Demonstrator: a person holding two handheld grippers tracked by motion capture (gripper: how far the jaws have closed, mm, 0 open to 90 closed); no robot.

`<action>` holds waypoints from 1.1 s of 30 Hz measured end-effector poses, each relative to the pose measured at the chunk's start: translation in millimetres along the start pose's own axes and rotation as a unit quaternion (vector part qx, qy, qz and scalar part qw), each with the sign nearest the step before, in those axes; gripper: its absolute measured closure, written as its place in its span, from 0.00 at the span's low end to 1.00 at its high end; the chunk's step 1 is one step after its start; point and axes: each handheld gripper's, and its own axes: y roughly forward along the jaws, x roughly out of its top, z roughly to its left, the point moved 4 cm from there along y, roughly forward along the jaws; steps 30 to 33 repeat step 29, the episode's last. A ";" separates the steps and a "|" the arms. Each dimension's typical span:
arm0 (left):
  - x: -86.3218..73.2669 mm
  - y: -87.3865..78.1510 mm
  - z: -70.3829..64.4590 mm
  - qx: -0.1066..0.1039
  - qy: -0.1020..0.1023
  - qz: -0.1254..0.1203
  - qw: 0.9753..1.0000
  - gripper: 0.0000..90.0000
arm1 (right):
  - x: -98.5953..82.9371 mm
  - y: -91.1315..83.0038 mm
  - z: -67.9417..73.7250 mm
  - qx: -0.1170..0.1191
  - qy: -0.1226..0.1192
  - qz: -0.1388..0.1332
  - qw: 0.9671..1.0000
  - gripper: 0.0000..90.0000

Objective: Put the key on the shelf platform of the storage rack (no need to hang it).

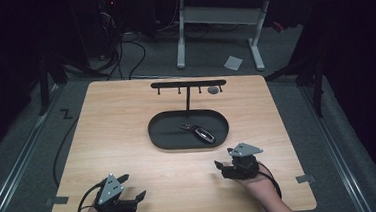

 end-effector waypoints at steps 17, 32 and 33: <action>0.4 3.5 -6.0 -0.003 0.010 0.000 1.000 0.20 | -19.0 -6.0 8.8 -0.021 -0.010 -0.063 0.998 0.31; 1.2 -0.2 -4.7 -0.003 0.007 -0.009 1.000 0.20 | -20.0 -4.7 6.6 -0.024 -0.003 -0.058 0.998 0.30; 1.2 -0.2 -4.7 -0.003 0.007 -0.009 1.000 0.20 | -20.0 -4.7 6.6 -0.024 -0.003 -0.058 0.998 0.30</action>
